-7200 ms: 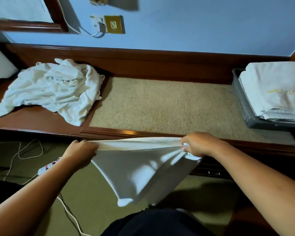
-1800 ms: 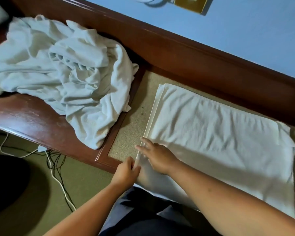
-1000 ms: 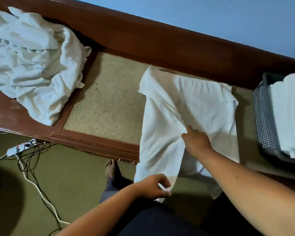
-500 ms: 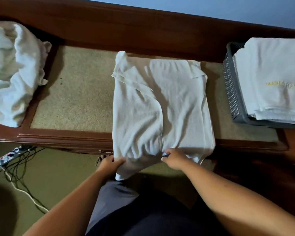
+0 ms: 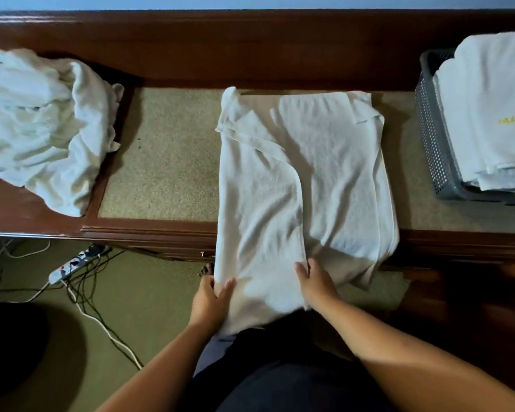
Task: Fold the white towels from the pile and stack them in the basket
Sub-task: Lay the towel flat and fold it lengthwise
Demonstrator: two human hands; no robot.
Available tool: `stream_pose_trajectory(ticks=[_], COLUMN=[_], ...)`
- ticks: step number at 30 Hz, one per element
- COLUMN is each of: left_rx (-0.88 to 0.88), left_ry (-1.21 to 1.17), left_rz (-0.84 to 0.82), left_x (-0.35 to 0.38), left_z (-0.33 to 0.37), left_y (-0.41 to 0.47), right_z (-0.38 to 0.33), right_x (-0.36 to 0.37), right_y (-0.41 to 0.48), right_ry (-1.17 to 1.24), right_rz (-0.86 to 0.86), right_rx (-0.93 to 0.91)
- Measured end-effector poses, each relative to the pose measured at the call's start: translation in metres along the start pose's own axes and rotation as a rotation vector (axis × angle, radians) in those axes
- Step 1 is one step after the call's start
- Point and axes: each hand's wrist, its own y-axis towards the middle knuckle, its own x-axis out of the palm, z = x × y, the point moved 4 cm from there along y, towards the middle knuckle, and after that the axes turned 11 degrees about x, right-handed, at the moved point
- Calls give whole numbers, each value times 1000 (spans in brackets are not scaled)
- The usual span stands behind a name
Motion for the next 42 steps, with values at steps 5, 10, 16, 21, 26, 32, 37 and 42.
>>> stream_pose_trajectory(ticks=[5,10,16,21,26,32,37,42], left_rx=[50,-60,165,505,632,675,674,684], left_ry=[187,433,818,788,793,910,934,947], left_rz=[-196,-379,-313,-298,-300,-369,-349,-377], left_x=[10,23,13,18,30,31,20,6], left_z=[-11,-32,-13,34,58,67,101,145], left_y=[3,3,11,35,70,125,205,302], right_z=[27,26,-5,-34,-67,-111,-176,-250], right_x=[2,7,-7,-6,0,-2,-28,-60], right_y=[-8,-1,-2,7,28,63,120,182], right_ry=[-102,-227,-510,-645,-747,-814,-830,-798], right_rz=[49,52,255,257,160,116,114,111], right_rx=[-52,-33,-417,-629,-661,-548,-469,-344])
